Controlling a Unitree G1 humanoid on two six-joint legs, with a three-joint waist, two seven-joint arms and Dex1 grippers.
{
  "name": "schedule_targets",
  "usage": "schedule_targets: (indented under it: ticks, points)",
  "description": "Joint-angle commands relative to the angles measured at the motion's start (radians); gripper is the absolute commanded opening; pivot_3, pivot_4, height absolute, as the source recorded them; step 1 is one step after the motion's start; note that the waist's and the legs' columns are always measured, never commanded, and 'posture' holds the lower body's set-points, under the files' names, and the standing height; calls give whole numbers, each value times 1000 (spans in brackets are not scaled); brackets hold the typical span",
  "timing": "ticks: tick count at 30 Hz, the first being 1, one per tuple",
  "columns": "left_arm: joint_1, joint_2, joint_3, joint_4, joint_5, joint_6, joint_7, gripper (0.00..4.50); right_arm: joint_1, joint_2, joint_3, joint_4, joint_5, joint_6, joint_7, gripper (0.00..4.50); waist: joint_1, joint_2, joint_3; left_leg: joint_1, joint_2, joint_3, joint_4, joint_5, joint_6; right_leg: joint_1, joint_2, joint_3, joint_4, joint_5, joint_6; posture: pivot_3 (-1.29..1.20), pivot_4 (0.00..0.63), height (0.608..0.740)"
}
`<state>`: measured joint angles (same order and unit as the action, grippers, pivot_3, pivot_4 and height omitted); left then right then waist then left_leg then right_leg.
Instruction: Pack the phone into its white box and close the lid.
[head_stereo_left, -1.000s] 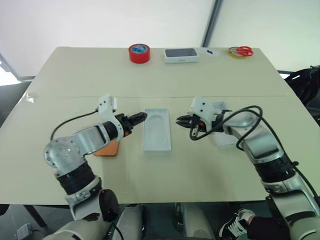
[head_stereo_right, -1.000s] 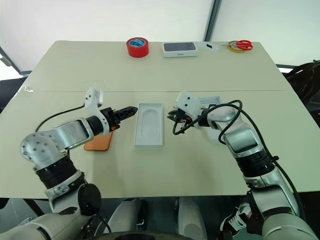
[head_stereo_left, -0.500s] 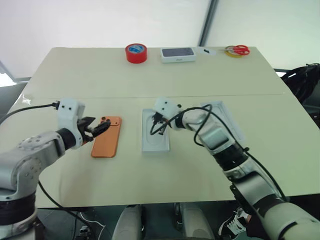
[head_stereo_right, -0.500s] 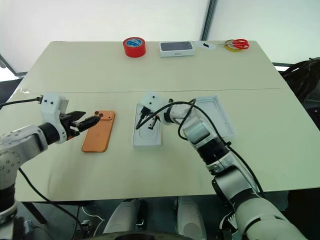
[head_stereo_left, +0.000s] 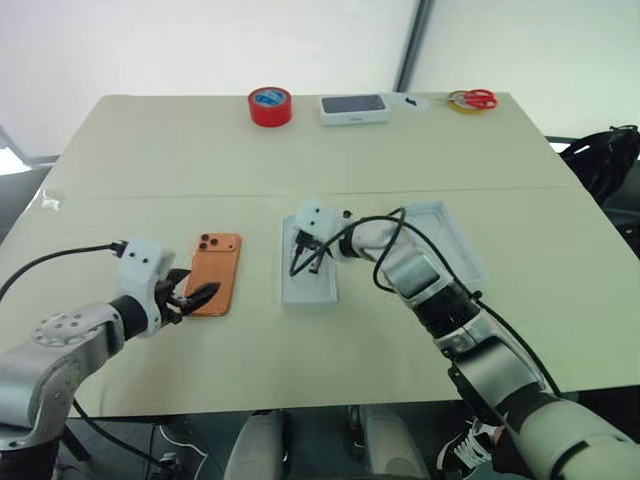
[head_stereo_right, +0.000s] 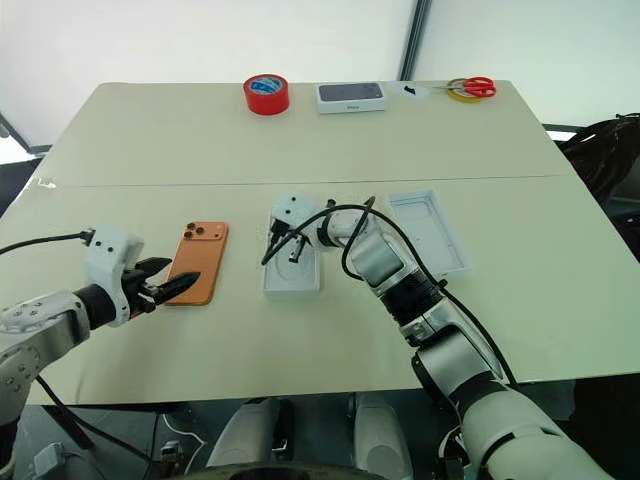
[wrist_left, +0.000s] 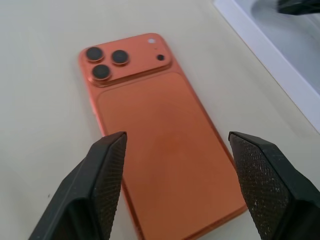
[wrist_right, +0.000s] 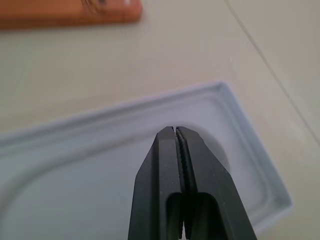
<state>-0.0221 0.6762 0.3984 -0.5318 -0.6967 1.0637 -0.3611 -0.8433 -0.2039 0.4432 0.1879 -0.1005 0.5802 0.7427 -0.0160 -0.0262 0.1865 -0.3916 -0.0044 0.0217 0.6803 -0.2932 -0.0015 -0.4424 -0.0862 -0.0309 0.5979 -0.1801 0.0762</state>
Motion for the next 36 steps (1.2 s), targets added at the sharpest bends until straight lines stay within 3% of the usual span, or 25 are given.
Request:
schedule_targets:
  ticks: [1,6,14,25,30,36]
  points:
    - [-89,-64,142,59,-76,98,101,4476,-8,56,10,-103,24,57,1,0,0,0,0,0,0,0,0,0,0,0,0,0,0,0,0,0,150,732]
    - [-224,-104,156,190,-52,247,220,4476,-9,139,94,-90,-25,103,-42,0,1,-1,0,0,0,-1,0,0,0,0,1,-1,2,0,0,0,150,732]
    - [-311,-164,74,287,-44,340,220,4476,-42,220,225,20,-124,161,-103,0,2,-1,-1,1,-1,-1,0,0,-1,1,0,-1,2,0,0,0,150,732]
    - [-329,-334,48,179,-77,480,224,4476,-31,185,254,10,-149,145,-56,0,6,0,-2,1,-3,-2,0,0,-1,2,-2,-1,2,0,0,0,150,732]
    - [-375,-419,109,141,-95,549,236,4476,-16,161,258,-14,-155,140,-33,0,7,-1,-2,1,-4,-3,1,0,-1,3,-2,-1,1,0,0,0,150,732]
    - [-409,-426,126,144,-113,551,251,4476,-4,157,256,-20,-164,139,-27,0,5,-1,-2,1,-4,-3,0,0,-1,3,-2,-1,1,0,0,0,150,732]
